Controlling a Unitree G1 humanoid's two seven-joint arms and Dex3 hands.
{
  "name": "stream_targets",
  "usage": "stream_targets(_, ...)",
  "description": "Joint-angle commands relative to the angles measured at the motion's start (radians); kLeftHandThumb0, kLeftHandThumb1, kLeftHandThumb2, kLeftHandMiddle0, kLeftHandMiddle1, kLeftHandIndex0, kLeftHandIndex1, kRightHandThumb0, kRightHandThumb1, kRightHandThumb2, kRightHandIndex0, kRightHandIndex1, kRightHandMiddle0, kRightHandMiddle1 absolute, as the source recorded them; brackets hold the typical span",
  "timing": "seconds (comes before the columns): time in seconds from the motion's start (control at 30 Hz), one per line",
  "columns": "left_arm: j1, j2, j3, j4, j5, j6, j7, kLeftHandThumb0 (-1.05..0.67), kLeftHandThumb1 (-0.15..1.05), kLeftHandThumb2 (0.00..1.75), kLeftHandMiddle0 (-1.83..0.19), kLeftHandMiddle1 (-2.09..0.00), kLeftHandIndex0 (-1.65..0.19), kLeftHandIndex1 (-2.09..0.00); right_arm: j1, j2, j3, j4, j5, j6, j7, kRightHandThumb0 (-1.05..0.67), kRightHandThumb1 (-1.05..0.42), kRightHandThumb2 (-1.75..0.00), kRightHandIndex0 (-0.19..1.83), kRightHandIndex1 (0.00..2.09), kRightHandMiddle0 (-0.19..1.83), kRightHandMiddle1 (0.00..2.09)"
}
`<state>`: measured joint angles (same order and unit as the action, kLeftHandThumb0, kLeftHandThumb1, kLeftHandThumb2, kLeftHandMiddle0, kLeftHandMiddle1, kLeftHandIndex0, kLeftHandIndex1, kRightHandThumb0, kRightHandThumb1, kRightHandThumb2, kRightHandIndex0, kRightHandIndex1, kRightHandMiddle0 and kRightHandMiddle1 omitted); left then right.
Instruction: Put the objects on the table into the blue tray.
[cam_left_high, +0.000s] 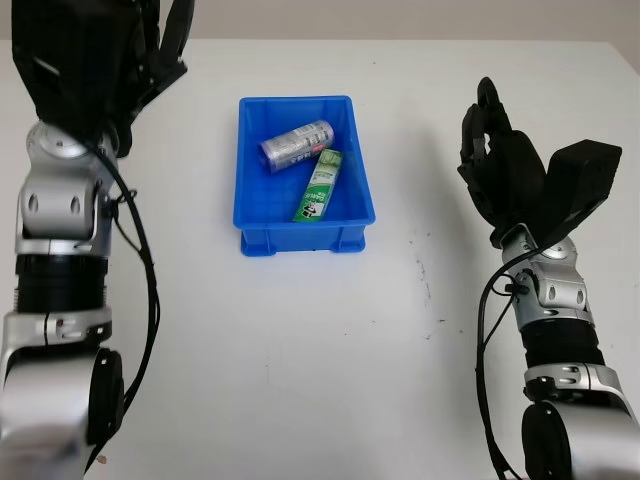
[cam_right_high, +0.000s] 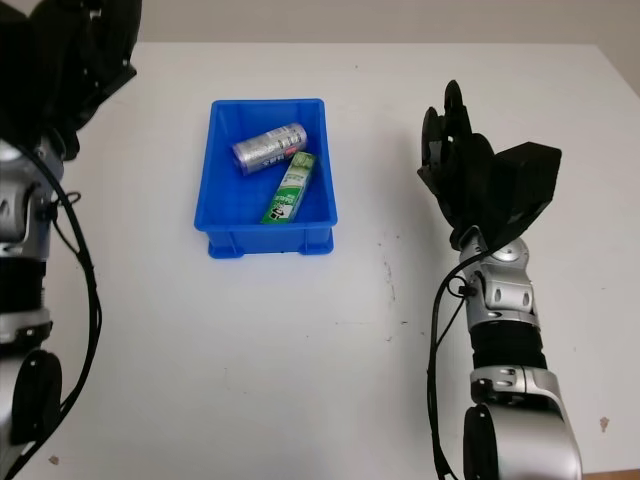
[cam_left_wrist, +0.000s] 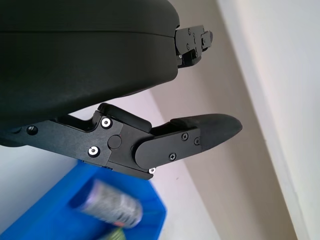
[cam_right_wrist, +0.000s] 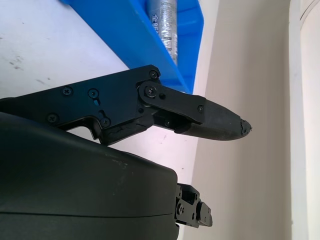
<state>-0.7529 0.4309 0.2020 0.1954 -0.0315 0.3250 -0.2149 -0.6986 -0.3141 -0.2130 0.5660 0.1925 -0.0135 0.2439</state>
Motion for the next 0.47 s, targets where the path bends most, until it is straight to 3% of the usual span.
stream_targets(0.0,0.051,-0.011,0.015,-0.038,-0.018,-0.031,0.002,-0.66,1.05,0.76,0.19,0.00,0.19,0.00,-0.033,-0.021,-0.001,0.012,-0.009,-0.031,0.009,-0.77,-1.05,-0.72,-0.19,0.00,-0.19,0.00)
stream_targets(0.1,0.103,-0.025,0.014,-0.045,-0.033,-0.036,0.008,-0.66,1.05,0.78,0.19,0.00,0.19,0.00,-0.056,-0.025,0.000,0.026,-0.019,-0.035,0.005,-0.78,-1.05,-0.74,-0.19,0.00,-0.19,0.00)
stream_targets(0.43,0.168,-0.116,0.011,0.042,-0.070,-0.072,0.050,-0.70,1.05,0.76,0.19,0.00,0.19,0.00,-0.073,-0.027,0.004,0.037,-0.032,-0.027,0.014,-0.80,-1.05,-0.73,-0.19,0.00,-0.19,0.00)
